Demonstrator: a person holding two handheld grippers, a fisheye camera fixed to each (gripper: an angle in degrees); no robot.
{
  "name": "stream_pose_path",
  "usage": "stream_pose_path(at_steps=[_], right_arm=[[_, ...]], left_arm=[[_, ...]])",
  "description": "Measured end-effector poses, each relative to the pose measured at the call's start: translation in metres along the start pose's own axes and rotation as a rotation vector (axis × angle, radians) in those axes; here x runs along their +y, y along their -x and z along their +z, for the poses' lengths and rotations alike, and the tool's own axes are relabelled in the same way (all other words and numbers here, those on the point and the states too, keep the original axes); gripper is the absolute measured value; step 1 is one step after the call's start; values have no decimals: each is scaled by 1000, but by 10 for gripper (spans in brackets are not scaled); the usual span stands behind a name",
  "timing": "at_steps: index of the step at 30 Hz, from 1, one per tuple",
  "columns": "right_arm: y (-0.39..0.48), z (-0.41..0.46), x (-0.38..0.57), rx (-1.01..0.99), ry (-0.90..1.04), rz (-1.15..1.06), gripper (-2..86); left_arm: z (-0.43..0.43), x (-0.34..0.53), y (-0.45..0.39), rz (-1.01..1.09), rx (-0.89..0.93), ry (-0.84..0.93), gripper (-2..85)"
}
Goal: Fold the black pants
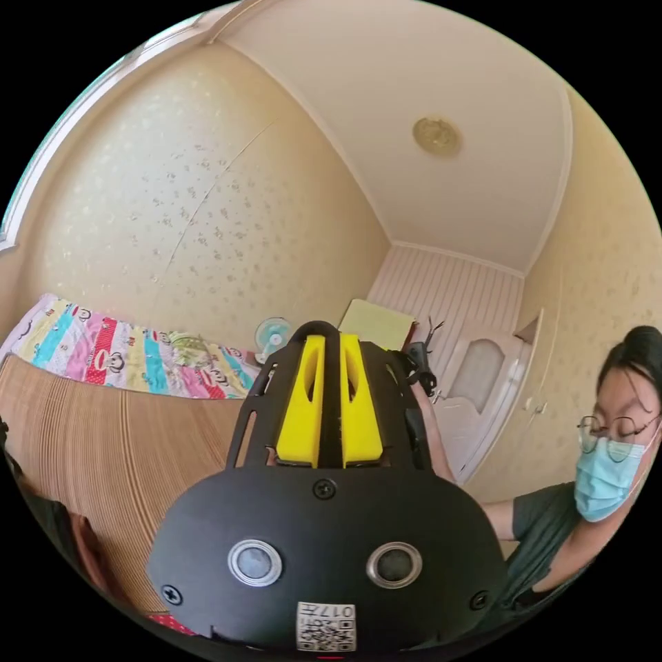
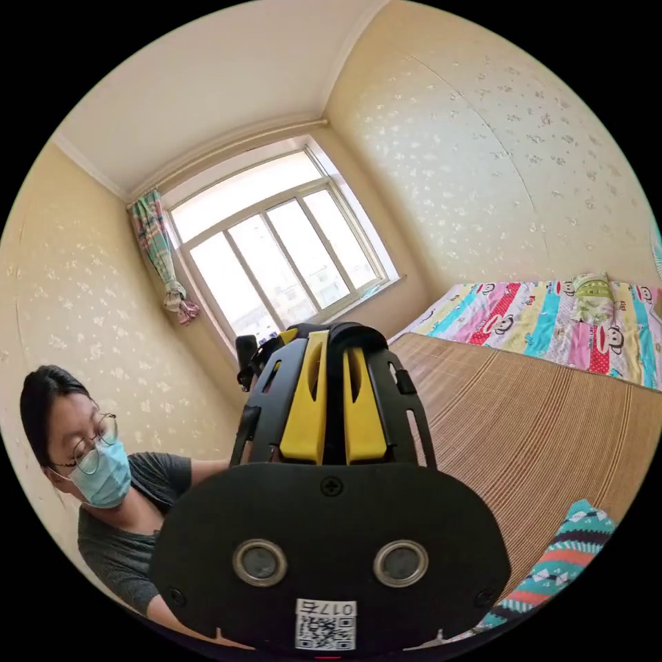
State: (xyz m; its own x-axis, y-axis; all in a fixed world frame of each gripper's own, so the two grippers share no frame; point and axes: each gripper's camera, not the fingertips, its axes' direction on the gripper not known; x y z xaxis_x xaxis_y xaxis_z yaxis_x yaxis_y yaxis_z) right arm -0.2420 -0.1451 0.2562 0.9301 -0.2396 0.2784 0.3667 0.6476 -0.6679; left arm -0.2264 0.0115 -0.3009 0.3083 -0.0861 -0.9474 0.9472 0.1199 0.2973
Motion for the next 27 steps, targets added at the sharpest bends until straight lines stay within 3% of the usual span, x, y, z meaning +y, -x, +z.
stream_pose_path(at_steps=[3, 5, 9, 14, 20, 22, 27], right_arm=[[-97, 57, 12, 33, 92, 45, -1], [-163, 90, 52, 17, 151, 273, -1], [-192, 135, 155, 96, 277, 281, -1], [-184, 144, 356, -88, 248, 465, 3], [-145, 154, 480, -99, 189, 559, 9], [-139, 165, 486, -79, 217, 547, 10], [-115, 154, 463, -100, 136, 472, 12]], left_arm=[[50, 33, 62, -87, -49, 100, 40], [84, 81, 106, -184, -59, 262, 40], [94, 181, 144, -240, 0, 403, 41], [50, 321, 146, -434, 191, 501, 41], [14, 351, 122, -421, 100, 561, 32], [14, 348, 123, -404, 80, 576, 31], [-2, 314, 122, -358, 223, 434, 33]])
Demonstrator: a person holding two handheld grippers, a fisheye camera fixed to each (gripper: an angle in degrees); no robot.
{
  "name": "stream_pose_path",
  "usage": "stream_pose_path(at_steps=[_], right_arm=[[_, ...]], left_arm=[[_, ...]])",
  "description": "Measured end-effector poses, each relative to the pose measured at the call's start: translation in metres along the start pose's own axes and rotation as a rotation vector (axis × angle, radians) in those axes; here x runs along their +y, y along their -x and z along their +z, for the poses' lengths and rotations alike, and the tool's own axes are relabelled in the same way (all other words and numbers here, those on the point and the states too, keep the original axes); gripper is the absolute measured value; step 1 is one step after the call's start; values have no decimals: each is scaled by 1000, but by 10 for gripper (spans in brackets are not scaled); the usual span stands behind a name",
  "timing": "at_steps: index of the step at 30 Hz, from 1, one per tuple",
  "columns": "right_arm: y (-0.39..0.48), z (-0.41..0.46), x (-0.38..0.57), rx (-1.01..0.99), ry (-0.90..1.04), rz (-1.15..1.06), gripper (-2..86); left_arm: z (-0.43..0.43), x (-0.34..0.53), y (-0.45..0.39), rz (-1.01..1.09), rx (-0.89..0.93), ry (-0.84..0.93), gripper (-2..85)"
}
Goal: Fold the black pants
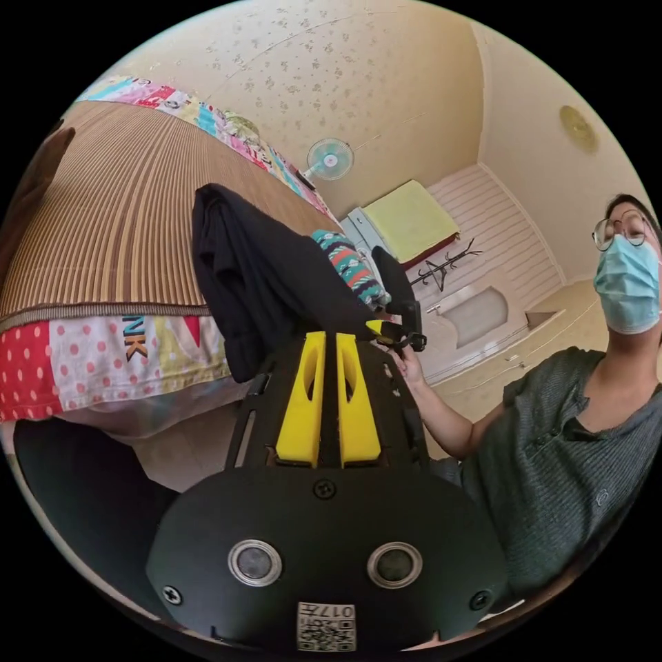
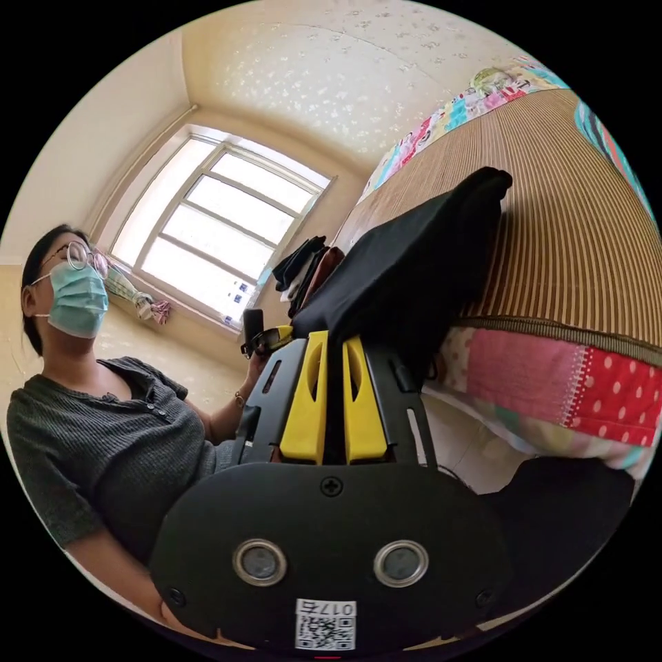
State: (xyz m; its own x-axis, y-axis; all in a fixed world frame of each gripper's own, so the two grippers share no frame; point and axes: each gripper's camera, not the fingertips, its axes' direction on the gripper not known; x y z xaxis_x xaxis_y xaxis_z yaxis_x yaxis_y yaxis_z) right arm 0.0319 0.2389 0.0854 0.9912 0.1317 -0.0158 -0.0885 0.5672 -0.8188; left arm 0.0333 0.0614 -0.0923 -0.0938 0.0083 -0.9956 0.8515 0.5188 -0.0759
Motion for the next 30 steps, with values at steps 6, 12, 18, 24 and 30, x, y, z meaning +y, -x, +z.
stream_pose_path(at_steps=[6, 12, 18, 24, 30], right_arm=[[-14, 24, 13, 126, 113, 103, 24], [-38, 19, 44, 89, 41, 250, 57], [-56, -13, 71, 130, -48, 380, 111], [-60, -2, 95, 21, -22, 413, 149], [-72, 22, 123, -96, 26, 454, 189]], left_arm=[[6, -6, 35, -204, -211, 134, 37], [-60, 7, 68, -418, -162, -224, 108], [-42, -42, 95, -446, -88, -95, 228], [7, -69, 105, -434, -160, 109, 263], [-6, -79, 105, -407, -288, 202, 190]])
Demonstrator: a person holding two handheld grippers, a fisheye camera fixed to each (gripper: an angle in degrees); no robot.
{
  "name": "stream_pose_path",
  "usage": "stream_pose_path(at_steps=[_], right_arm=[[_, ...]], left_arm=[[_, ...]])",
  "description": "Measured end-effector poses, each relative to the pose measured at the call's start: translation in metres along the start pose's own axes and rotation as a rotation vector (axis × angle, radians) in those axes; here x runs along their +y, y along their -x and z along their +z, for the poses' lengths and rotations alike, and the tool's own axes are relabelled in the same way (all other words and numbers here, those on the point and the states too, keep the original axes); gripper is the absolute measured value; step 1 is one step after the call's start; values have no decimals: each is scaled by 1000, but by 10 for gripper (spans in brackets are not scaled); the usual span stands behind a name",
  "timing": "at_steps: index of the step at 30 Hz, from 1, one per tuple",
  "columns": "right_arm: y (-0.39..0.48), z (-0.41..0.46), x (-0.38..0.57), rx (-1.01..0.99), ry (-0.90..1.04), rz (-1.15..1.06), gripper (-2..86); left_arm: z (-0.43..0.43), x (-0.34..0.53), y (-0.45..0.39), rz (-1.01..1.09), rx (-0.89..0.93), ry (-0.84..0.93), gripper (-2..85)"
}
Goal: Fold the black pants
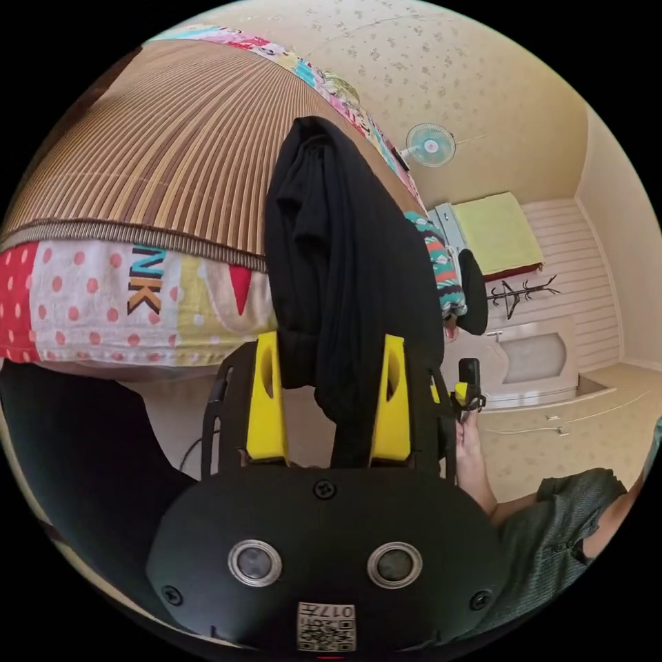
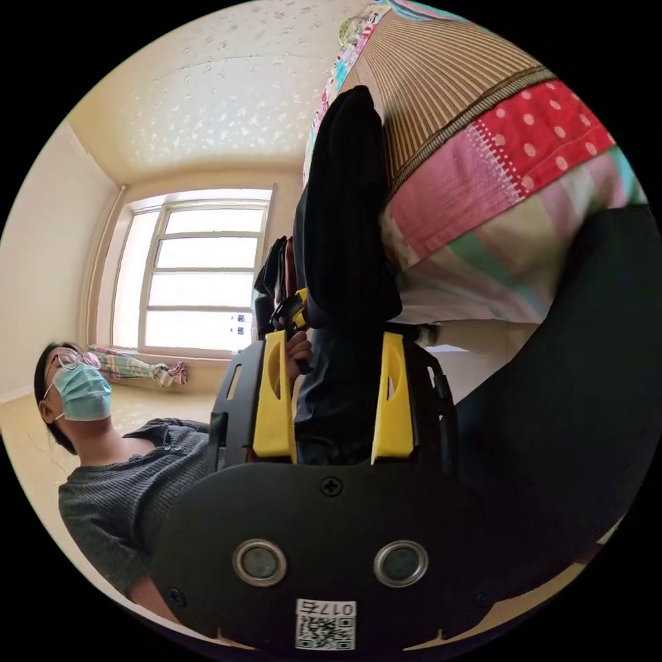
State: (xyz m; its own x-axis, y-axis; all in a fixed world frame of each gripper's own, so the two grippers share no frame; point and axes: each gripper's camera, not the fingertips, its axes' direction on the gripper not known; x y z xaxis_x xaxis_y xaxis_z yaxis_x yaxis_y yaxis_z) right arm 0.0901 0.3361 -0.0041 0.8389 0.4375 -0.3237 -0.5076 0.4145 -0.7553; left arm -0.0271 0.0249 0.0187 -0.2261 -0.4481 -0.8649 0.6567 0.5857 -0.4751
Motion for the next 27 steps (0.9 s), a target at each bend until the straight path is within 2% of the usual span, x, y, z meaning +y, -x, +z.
stream_pose_path(at_steps=[2, 6, 11, 13, 16, 18, 21, 23, 27], right_arm=[[-8, 9, 2, -33, 34, 8, 220], [-10, 21, -4, -90, 79, -1, 267], [-15, 32, -16, -122, 95, 19, 332], [-19, 33, -17, -114, 105, 37, 355], [-29, 26, -12, -229, 54, 69, 384], [-33, 19, -6, -259, 28, 78, 377], [-30, 9, 10, -259, -6, 82, 302], [-21, 2, 23, -336, -34, 47, 249], [0, -11, 35, -454, -74, -60, 216]], left_arm=[[-7, -1, 11, -55, 109, 44, 154], [-13, 8, 4, -69, 187, 98, 115], [5, 33, -15, -120, 477, 214, 102], [13, 39, -25, -116, 532, 258, 97], [16, 44, -35, -89, 515, 284, 85], [11, 45, -35, -82, 518, 289, 84], [-3, 48, -37, -50, 477, 311, 84], [-16, 52, -44, -1, 452, 310, 84], [-38, 59, -63, 83, 435, 284, 83]])
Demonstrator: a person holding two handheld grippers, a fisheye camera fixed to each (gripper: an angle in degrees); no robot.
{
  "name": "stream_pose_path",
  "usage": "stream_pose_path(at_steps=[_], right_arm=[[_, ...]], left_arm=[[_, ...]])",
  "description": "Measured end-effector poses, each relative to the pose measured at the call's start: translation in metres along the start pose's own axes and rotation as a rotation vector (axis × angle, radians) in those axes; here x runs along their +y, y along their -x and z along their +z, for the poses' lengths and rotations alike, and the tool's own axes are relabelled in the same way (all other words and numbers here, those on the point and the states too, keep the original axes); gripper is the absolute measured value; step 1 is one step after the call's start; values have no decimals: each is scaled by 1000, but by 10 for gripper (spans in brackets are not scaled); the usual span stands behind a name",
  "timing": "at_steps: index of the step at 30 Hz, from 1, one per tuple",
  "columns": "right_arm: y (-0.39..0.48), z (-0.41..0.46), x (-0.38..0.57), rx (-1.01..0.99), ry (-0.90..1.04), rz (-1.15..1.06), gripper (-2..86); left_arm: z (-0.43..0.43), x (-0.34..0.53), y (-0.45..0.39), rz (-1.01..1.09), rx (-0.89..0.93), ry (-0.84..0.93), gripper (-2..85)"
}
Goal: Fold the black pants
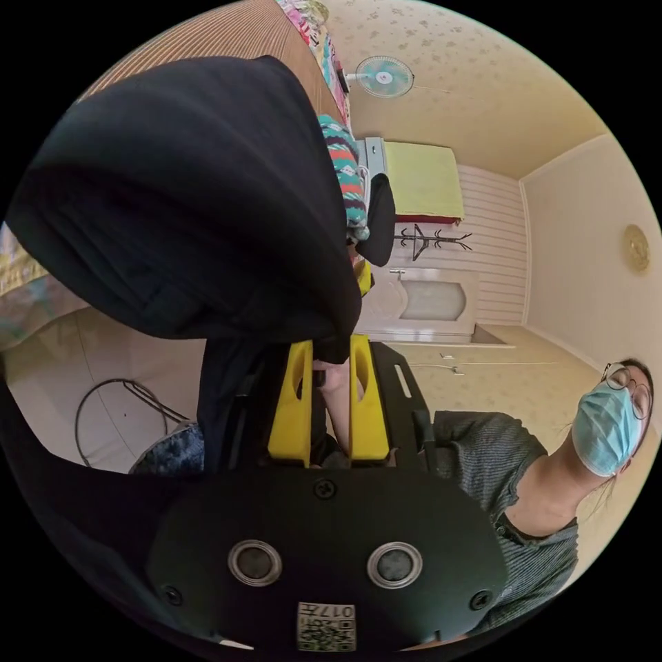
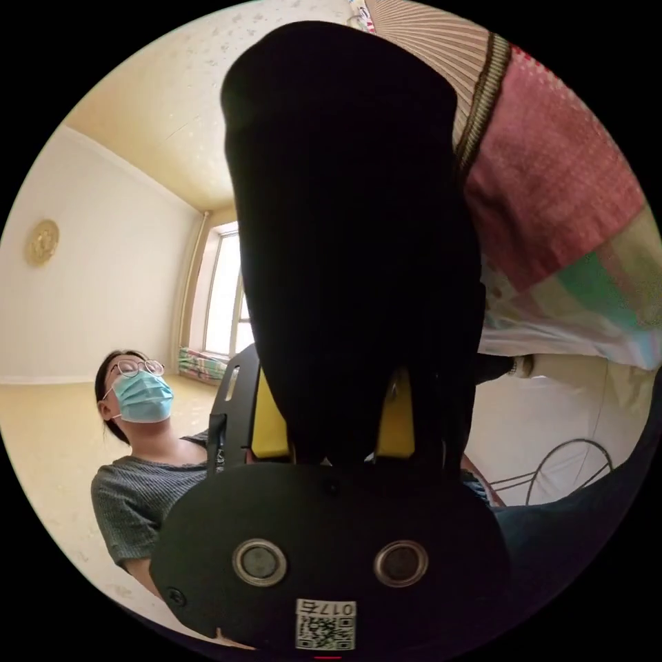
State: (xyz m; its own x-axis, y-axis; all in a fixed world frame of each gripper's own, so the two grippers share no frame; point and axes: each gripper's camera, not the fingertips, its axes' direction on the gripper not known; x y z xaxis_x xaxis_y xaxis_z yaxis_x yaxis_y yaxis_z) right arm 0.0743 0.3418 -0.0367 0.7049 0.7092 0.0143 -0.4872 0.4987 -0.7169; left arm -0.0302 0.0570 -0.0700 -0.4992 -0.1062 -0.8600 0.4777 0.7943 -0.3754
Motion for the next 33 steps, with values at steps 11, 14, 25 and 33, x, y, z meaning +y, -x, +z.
stream_pose_path(at_steps=[11, 14, 25, 33], right_arm=[[175, -69, -54, 21, -113, -475, 178], [243, -102, -80, 116, -188, -609, 176], [234, -213, -124, 496, -731, -231, 145], [212, -138, -15, 701, -912, -309, 57]], left_arm=[[3, 39, -45, 186, 35, 13, 28], [5, 46, -39, 161, 60, 5, -2], [31, 48, -35, 87, 29, -11, -10], [57, 52, -24, -7, -86, -8, -10]])
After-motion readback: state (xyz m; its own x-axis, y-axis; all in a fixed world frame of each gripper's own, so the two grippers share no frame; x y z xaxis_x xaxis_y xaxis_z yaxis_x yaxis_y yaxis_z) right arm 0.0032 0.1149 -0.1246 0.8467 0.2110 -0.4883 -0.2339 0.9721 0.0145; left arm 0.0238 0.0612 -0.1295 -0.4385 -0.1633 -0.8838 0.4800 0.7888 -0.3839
